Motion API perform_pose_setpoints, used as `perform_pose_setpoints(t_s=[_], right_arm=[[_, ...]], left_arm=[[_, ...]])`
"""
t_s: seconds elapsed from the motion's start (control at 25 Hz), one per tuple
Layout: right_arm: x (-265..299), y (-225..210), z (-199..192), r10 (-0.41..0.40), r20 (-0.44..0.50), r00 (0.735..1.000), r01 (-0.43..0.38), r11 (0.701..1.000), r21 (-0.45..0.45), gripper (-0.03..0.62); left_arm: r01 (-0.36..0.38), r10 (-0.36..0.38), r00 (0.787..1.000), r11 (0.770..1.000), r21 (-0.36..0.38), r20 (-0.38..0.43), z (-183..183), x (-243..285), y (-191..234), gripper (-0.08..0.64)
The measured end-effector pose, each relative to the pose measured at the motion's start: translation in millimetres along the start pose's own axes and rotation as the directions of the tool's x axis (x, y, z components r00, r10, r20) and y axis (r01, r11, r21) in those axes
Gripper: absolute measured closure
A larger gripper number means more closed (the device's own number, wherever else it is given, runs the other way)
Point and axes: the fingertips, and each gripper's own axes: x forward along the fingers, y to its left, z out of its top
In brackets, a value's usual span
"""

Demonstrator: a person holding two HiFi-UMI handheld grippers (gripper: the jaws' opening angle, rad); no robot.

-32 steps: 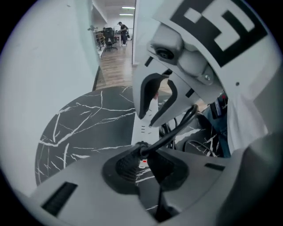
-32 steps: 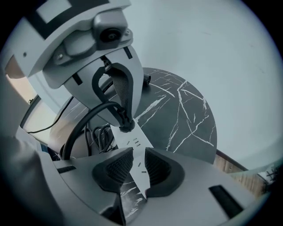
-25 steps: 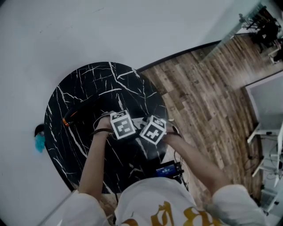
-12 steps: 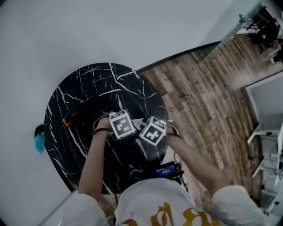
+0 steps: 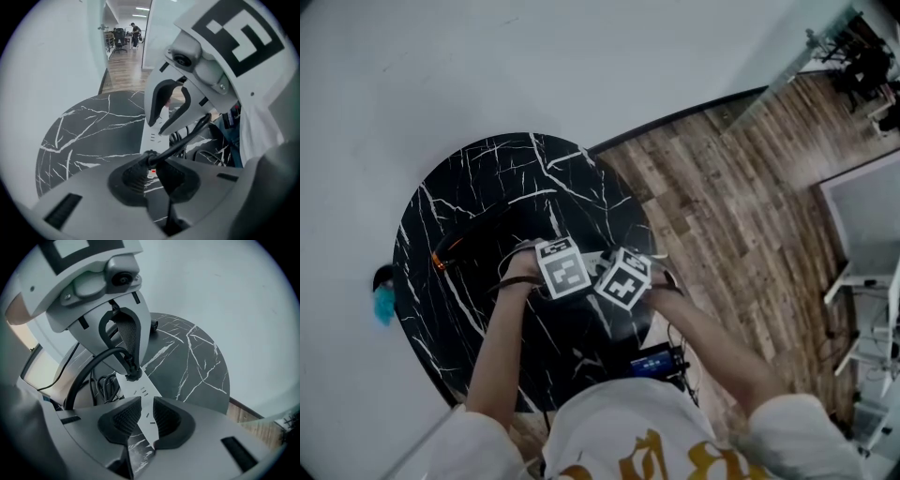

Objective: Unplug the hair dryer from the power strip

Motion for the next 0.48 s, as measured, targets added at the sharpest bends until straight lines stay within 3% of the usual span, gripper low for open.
perform_pose_setpoints(t_s=[0.16, 0.36, 0.48], right_arm=[[-0.8, -1.4, -0.4, 0.001, -0.004, 1.0, -0.001, 1.0, 0.001, 0.511], [-1.1, 2.0, 0.3, 0.006, -0.002, 1.0, -0.006, 1.0, 0.003, 0.511], [-0.2, -0.4, 0.3, -0.008, 0.006, 1.0, 0.008, 1.0, 0.008, 0.512]], left_arm=[[-0.085, 0.087, 0.994, 0.996, 0.031, -0.067, -5.1, 6.4, -1.6, 0.515], [0.049, -0.048, 0.998, 0.998, -0.026, 0.04, 3.2, -3.0, 5.9, 0.512], [0.014, -0.014, 1.0, 1.0, 0.001, -0.006, 1.6, -2.1, 0.9, 0.512]])
